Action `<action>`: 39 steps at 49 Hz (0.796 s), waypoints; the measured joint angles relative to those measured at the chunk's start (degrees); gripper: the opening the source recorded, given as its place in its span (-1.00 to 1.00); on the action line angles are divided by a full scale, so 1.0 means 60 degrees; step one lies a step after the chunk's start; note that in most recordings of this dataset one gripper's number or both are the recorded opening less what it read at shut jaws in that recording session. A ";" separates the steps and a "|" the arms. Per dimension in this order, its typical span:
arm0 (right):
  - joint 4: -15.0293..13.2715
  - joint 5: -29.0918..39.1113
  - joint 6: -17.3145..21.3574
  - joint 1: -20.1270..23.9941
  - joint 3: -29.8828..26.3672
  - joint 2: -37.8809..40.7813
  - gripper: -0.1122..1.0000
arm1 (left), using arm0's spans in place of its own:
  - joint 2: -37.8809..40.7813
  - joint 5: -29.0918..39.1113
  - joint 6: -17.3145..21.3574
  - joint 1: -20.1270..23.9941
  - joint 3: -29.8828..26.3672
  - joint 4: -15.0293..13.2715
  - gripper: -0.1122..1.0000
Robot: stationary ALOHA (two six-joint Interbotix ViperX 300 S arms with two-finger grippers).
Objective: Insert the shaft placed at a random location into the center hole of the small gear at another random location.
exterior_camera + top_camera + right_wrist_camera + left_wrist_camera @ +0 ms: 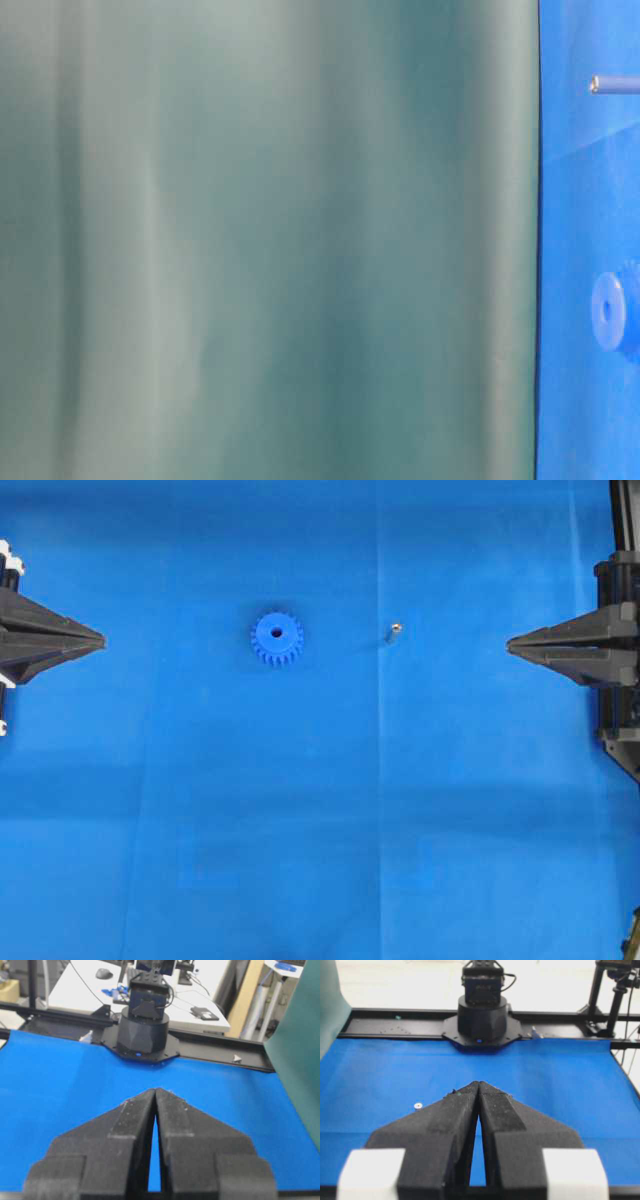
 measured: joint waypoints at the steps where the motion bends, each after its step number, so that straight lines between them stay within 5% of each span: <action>1: 0.0000 0.0000 0.0000 0.0000 0.0000 0.0015 -0.80 | 0.0000 -0.0015 0.0000 -0.0015 -0.0015 0.0000 -0.80; 28: 0.0015 0.0659 -0.0088 -0.0542 0.0000 0.0674 -0.83 | -0.0132 0.0161 0.0000 -0.0015 0.0000 0.0015 -0.80; 34: 0.0161 0.0527 -0.0059 -0.1069 0.0073 0.1230 -0.49 | -0.0146 0.0161 0.0000 0.0000 0.0000 0.0015 -0.80; 39: 0.0381 0.0132 -0.0059 -0.1436 0.0132 0.1919 0.05 | -0.0146 0.0161 0.0000 -0.0015 -0.0015 0.0015 -0.80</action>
